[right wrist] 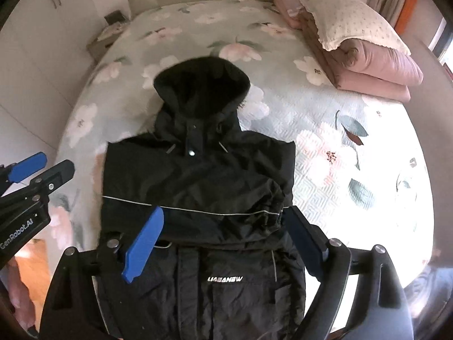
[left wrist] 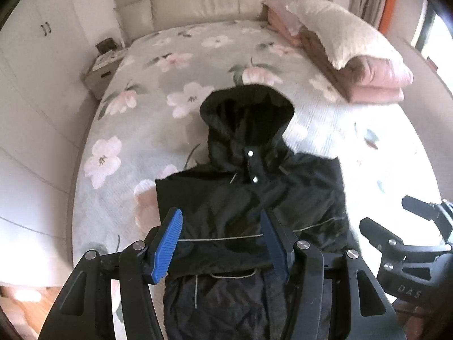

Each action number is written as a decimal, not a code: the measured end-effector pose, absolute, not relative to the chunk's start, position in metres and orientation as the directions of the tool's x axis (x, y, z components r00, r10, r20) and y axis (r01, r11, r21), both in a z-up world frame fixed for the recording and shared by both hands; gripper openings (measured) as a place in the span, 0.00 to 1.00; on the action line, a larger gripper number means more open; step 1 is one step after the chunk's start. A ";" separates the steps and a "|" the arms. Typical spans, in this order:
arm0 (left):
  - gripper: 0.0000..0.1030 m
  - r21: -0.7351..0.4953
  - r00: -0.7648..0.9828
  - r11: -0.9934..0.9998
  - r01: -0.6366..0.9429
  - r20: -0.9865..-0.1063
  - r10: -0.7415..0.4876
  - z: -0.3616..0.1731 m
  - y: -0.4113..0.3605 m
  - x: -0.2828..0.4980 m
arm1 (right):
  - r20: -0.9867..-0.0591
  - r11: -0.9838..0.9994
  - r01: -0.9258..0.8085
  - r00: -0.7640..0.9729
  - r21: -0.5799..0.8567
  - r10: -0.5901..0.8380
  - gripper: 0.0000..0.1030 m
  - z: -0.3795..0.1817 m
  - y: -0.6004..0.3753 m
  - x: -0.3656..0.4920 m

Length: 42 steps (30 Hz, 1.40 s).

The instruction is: Fold large clothes

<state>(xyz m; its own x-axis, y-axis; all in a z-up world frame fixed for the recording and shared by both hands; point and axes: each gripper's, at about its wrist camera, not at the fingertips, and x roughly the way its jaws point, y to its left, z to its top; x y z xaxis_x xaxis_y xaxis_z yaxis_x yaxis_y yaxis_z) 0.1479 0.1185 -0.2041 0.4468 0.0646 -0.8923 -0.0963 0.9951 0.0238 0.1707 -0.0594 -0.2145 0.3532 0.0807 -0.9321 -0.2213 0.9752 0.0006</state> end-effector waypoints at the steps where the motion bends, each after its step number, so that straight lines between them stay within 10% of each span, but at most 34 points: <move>1: 0.57 0.022 0.452 0.995 -0.098 -0.890 0.064 -0.197 0.117 0.149 | -0.928 0.975 -0.222 0.362 0.003 0.085 0.87 -0.205 -0.062 0.171; 17: 0.57 -0.004 0.398 0.992 -0.125 -0.916 0.047 -0.198 0.102 0.211 | -0.931 0.970 -0.243 0.351 0.018 0.105 0.91 -0.192 -0.078 0.246; 25: 0.57 -0.055 0.341 0.979 -0.194 -0.940 0.015 -0.272 0.142 0.289 | -0.940 0.977 -0.214 0.334 0.005 0.078 0.91 -0.251 -0.075 0.327; 30: 0.57 -0.365 0.430 0.898 -0.247 -0.871 -0.236 -0.318 0.208 0.358 | -0.936 0.974 -0.216 0.322 0.071 0.140 0.91 -0.296 -0.072 0.391; 42: 0.58 -0.252 0.307 0.948 -0.197 -0.934 -0.184 -0.447 0.245 0.507 | -0.962 0.968 -0.248 0.250 0.046 0.109 0.91 -0.420 -0.047 0.538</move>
